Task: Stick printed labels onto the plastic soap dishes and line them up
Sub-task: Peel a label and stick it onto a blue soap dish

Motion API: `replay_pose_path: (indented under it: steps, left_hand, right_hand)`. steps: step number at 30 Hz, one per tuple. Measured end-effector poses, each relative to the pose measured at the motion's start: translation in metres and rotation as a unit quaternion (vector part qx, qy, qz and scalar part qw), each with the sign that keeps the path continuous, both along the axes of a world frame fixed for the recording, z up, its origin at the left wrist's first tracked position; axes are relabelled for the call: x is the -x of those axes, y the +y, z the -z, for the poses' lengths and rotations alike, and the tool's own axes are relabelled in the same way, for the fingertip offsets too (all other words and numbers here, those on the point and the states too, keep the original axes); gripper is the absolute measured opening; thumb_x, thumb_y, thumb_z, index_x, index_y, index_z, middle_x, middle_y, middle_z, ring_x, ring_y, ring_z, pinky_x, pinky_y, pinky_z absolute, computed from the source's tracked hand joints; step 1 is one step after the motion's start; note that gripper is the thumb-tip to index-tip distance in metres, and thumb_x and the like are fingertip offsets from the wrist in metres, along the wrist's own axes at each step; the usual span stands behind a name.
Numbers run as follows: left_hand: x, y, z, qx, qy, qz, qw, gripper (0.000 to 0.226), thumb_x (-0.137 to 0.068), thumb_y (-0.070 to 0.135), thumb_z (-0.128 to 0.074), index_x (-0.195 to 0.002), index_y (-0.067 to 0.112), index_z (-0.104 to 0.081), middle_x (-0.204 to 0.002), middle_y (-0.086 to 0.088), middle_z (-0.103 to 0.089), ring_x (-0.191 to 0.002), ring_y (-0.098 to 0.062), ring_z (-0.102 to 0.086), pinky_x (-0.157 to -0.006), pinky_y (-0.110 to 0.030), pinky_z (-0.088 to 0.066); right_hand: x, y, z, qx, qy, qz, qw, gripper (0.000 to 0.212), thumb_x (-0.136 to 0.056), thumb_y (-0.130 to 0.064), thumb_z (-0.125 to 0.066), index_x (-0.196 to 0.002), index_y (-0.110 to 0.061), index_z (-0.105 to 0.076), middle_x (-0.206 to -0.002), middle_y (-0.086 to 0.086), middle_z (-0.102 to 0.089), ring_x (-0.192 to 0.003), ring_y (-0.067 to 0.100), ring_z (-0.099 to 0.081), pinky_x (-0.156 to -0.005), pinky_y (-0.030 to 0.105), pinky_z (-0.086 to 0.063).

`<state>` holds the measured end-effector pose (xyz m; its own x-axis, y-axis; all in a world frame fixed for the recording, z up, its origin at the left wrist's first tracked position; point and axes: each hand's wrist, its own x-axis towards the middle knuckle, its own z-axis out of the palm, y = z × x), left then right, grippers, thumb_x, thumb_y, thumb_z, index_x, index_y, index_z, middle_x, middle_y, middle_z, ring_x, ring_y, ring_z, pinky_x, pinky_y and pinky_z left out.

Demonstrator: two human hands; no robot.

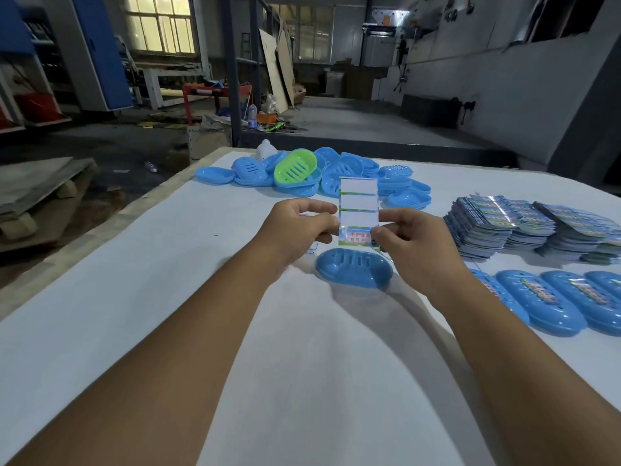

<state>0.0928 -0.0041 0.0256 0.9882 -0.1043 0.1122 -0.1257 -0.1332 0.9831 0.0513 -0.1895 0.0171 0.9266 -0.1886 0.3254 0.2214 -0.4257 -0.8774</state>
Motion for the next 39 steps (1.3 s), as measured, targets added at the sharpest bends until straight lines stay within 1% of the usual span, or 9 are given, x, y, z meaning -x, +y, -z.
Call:
replay_pose_path:
  steps: [3,11,14,19,21,24,30,33,39]
  left_hand:
    - [0.004,-0.001,-0.001,-0.021,-0.008,0.006,1.000,0.022,-0.079,0.012,-0.075,-0.099,0.023,-0.075,-0.070,0.009,-0.075,-0.062,-0.002,-0.067,-0.056,-0.016,-0.052]
    - [0.013,-0.001,-0.005,-0.038,-0.014,0.026,0.999,0.029,-0.080,0.002,-0.072,-0.102,0.021,-0.069,-0.068,0.007,-0.075,-0.058,0.000,-0.064,-0.054,-0.013,-0.052]
    - [0.015,-0.001,-0.005,-0.033,-0.014,0.041,0.999,0.034,-0.079,0.000,-0.073,-0.106,0.020,-0.068,-0.072,0.003,-0.076,-0.062,0.000,-0.066,-0.053,-0.011,-0.048]
    - [0.013,-0.003,-0.002,-0.043,-0.031,0.041,0.998,0.039,-0.077,0.006,-0.079,-0.108,0.025,-0.065,-0.081,0.004,-0.078,-0.083,-0.010,-0.074,-0.075,-0.022,-0.056]
    - [0.013,-0.004,-0.001,-0.050,-0.044,0.041,0.997,0.038,-0.078,0.009,-0.079,-0.107,0.027,-0.063,-0.080,0.007,-0.078,-0.080,-0.005,-0.073,-0.070,-0.014,-0.053]
    - [0.013,-0.007,0.002,-0.048,-0.057,0.037,0.997,0.035,-0.080,0.008,-0.077,-0.105,0.027,-0.061,-0.078,0.009,-0.077,-0.078,-0.002,-0.073,-0.064,-0.008,-0.050]
    - [0.014,-0.008,0.004,-0.058,-0.069,0.028,0.996,0.032,-0.080,0.012,-0.080,-0.102,0.026,-0.061,-0.078,0.008,-0.077,-0.077,-0.005,-0.073,-0.074,-0.021,-0.051]
    - [0.014,-0.010,0.006,-0.063,-0.070,0.030,0.995,0.030,-0.080,0.012,-0.080,-0.099,0.025,-0.060,-0.078,0.008,-0.077,-0.077,-0.006,-0.074,-0.079,-0.027,-0.054]
    - [0.015,-0.014,0.010,-0.077,-0.088,0.024,0.993,0.024,-0.077,0.015,-0.075,-0.093,0.026,-0.061,-0.075,0.010,-0.077,-0.080,-0.006,-0.074,-0.089,-0.041,-0.058]
  right_hand:
    - [0.000,-0.001,0.001,-0.002,0.004,0.003,1.000,0.019,-0.093,-0.014,-0.068,-0.090,-0.032,-0.066,-0.077,-0.015,-0.076,-0.079,0.004,-0.073,-0.087,0.037,-0.060]
    - [-0.003,-0.003,0.003,-0.011,0.021,0.014,1.000,0.023,-0.094,-0.018,-0.069,-0.116,-0.018,-0.071,-0.080,-0.012,-0.077,-0.080,0.002,-0.073,-0.085,0.033,-0.060]
    - [-0.004,-0.004,0.003,0.001,0.023,0.032,0.999,0.019,-0.092,-0.023,-0.071,-0.111,-0.026,-0.069,-0.082,-0.012,-0.077,-0.079,0.001,-0.072,-0.081,0.029,-0.060]
    - [-0.002,-0.004,0.003,0.113,-0.018,0.085,0.990,0.017,-0.081,-0.035,-0.080,-0.076,-0.025,-0.067,-0.068,-0.011,-0.066,-0.058,0.001,-0.056,-0.058,0.024,-0.044]
    - [0.000,0.000,0.004,0.122,-0.015,0.060,0.991,0.021,-0.080,-0.039,-0.080,-0.068,-0.025,-0.070,-0.061,-0.015,-0.066,-0.051,0.000,-0.052,-0.052,0.021,-0.039]
    - [0.003,0.006,0.005,0.124,-0.011,0.022,0.992,0.021,-0.081,-0.043,-0.079,-0.070,-0.026,-0.075,-0.058,-0.019,-0.065,-0.050,-0.002,-0.053,-0.052,0.018,-0.038]
    - [0.003,0.008,0.003,0.141,0.003,0.027,0.990,0.012,-0.082,-0.037,-0.076,-0.072,-0.030,-0.077,-0.063,-0.020,-0.070,-0.058,-0.002,-0.063,-0.059,0.025,-0.050]
    - [0.006,0.012,0.003,0.160,0.005,0.036,0.986,0.012,-0.080,-0.033,-0.070,-0.072,-0.029,-0.078,-0.059,-0.020,-0.068,-0.053,-0.002,-0.059,-0.055,0.023,-0.045]
    - [0.008,0.018,-0.001,0.181,0.018,0.071,0.981,0.023,-0.077,-0.040,-0.070,-0.065,-0.021,-0.075,-0.057,-0.004,-0.067,-0.056,0.018,-0.058,-0.057,0.033,-0.050]
